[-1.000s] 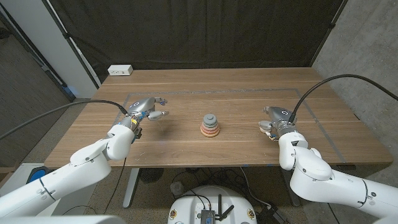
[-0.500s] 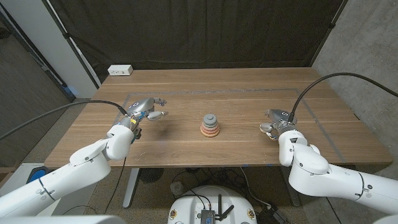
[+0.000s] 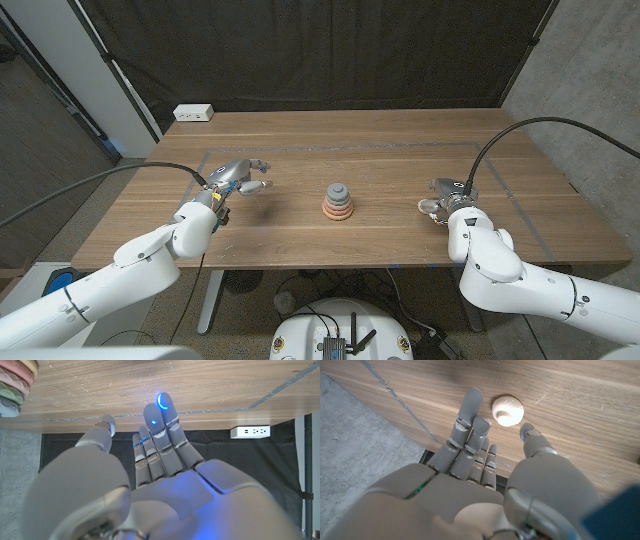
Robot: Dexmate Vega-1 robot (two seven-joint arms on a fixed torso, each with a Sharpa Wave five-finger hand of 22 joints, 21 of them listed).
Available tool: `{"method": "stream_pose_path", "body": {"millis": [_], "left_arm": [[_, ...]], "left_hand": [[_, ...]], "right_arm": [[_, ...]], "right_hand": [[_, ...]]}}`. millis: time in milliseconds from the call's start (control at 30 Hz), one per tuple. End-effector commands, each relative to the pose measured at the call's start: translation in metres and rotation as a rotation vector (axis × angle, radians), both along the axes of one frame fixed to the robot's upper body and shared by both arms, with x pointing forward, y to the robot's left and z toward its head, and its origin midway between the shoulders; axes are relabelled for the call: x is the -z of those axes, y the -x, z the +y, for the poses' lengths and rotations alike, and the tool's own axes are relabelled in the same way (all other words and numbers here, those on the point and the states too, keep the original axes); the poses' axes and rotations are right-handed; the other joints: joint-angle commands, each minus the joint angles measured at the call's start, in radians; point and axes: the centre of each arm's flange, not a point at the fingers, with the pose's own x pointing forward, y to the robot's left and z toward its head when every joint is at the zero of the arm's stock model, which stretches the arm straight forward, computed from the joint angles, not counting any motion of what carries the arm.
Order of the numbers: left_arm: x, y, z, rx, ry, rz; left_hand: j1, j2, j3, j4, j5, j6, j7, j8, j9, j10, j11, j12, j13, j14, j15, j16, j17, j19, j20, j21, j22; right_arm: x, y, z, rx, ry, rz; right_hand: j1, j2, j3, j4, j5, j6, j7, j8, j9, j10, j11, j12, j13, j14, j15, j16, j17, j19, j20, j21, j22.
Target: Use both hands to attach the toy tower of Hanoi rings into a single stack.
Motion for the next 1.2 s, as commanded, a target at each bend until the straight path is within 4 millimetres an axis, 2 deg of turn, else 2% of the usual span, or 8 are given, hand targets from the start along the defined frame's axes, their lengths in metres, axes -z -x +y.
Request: {"method": "stream_pose_path", "body": {"millis": [33, 233, 600, 1033, 1200], "left_arm": [[0.001, 0.002, -0.003, 0.011, -0.004, 0.003], [0.001, 0.002, -0.004, 0.012, -0.009, 0.006], [0.001, 0.000, -0.004, 0.019, -0.009, 0.012], [0.005, -0.003, 0.000, 0.020, 0.005, 0.015], [0.006, -0.003, 0.001, 0.019, 0.010, 0.020]], "left_hand": [[-0.003, 0.009, 0.009, 0.000, 0.004, 0.011, 0.000, 0.000, 0.001, 0.010, -0.004, -0.001, 0.005, 0.002, -0.090, -0.001, 0.003, 0.009, -0.083, -0.001, 0.002], [-0.006, 0.011, 0.013, -0.002, 0.004, 0.013, 0.001, -0.001, 0.002, 0.014, -0.004, -0.001, 0.006, 0.002, -0.090, -0.002, 0.003, 0.009, -0.083, -0.001, 0.002], [-0.011, 0.014, 0.017, -0.003, 0.003, 0.018, 0.001, -0.001, 0.002, 0.017, -0.003, -0.001, 0.007, 0.002, -0.090, -0.003, 0.005, 0.010, -0.083, -0.001, 0.002], [-0.014, 0.017, 0.022, -0.004, 0.003, 0.022, 0.000, -0.001, 0.002, 0.020, -0.005, -0.002, 0.007, 0.003, -0.090, -0.006, 0.003, 0.012, -0.084, -0.001, 0.002], [-0.014, 0.019, 0.024, -0.004, 0.003, 0.021, 0.000, -0.002, 0.002, 0.021, -0.004, -0.002, 0.007, 0.004, -0.091, -0.006, 0.003, 0.012, -0.084, -0.002, 0.002]], "right_arm": [[0.001, -0.005, -0.003, 0.037, 0.006, 0.043], [0.002, -0.008, -0.003, 0.047, 0.002, 0.051], [0.001, -0.014, -0.001, 0.067, 0.005, 0.074], [0.000, -0.023, 0.002, 0.071, 0.002, 0.113], [0.000, -0.026, 0.004, 0.071, 0.011, 0.123]], "right_hand": [[-0.010, -0.008, -0.011, 0.001, -0.004, -0.013, 0.000, -0.003, -0.002, -0.009, 0.002, 0.005, 0.000, -0.010, -0.052, -0.009, -0.007, -0.006, -0.065, 0.006, 0.001], [-0.015, -0.019, -0.028, 0.003, -0.012, -0.042, -0.003, -0.006, -0.006, -0.016, 0.003, 0.007, -0.003, -0.007, -0.052, -0.010, -0.010, -0.007, -0.065, 0.007, 0.001], [-0.012, -0.024, -0.039, 0.003, -0.019, -0.051, -0.010, -0.002, -0.010, -0.023, 0.002, 0.008, -0.007, -0.011, -0.052, -0.020, -0.021, -0.006, -0.066, 0.008, 0.000], [-0.011, -0.012, -0.047, 0.007, -0.028, -0.028, -0.008, 0.011, -0.014, -0.010, 0.000, 0.016, -0.009, 0.002, -0.052, -0.018, -0.015, -0.002, -0.066, 0.010, 0.000], [-0.002, -0.006, -0.047, 0.004, -0.030, 0.000, -0.018, 0.023, -0.015, 0.009, -0.006, 0.025, -0.006, 0.007, -0.052, -0.018, -0.011, 0.002, -0.067, 0.011, -0.001]]}}
